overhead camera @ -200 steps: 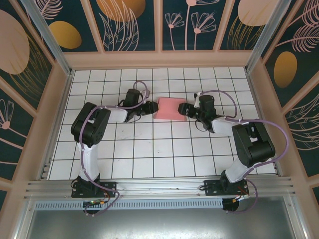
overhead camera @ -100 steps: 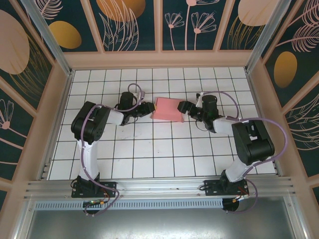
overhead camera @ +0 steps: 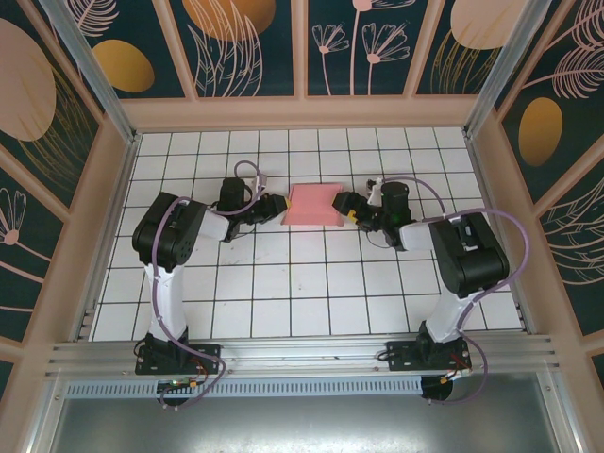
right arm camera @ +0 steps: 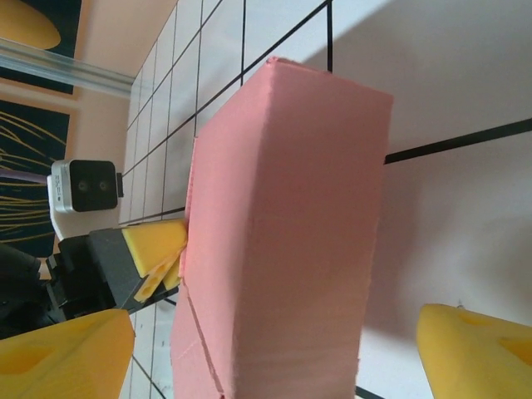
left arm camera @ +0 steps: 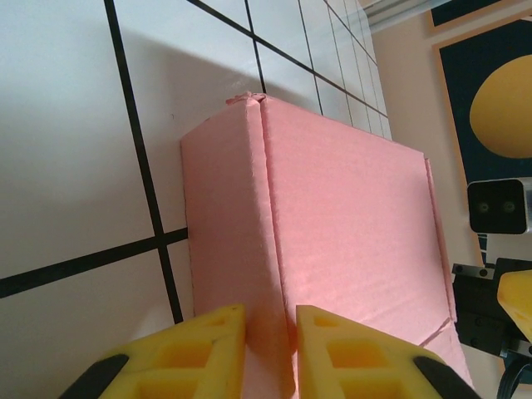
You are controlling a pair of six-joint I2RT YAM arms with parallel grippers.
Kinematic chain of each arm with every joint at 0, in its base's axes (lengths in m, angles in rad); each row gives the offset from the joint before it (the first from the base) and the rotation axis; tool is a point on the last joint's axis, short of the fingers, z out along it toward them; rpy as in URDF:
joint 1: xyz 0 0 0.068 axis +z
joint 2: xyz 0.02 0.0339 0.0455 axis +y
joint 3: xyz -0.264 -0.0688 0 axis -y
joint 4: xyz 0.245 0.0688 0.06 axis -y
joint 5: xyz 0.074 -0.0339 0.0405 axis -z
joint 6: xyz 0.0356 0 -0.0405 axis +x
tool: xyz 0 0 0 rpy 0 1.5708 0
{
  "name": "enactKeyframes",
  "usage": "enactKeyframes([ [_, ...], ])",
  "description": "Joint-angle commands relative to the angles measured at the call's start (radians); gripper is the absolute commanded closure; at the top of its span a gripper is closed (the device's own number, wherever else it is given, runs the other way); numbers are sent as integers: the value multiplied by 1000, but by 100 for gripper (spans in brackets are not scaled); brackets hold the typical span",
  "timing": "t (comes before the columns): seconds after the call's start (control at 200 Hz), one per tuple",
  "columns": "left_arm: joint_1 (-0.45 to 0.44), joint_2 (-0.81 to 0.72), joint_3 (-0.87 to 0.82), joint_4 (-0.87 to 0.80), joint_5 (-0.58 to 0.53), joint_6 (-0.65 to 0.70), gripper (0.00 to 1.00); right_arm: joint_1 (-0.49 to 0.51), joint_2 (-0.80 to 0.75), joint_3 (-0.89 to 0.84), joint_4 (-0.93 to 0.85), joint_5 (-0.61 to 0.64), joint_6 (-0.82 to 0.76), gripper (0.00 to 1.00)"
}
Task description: Fold the paper box
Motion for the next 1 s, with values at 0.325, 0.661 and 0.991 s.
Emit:
enactKeyframes([
  [0.325, 8, 39, -14, -44, -18, 27, 85, 3, 69, 53, 115, -115, 102, 18],
  [0.661, 7, 39, 0, -94, -20, 64, 79, 3, 98, 65, 212, -163, 170, 32],
  [0.991, 8, 10, -8, -116, -29, 89, 67, 3, 79, 64, 153, -139, 137, 52],
])
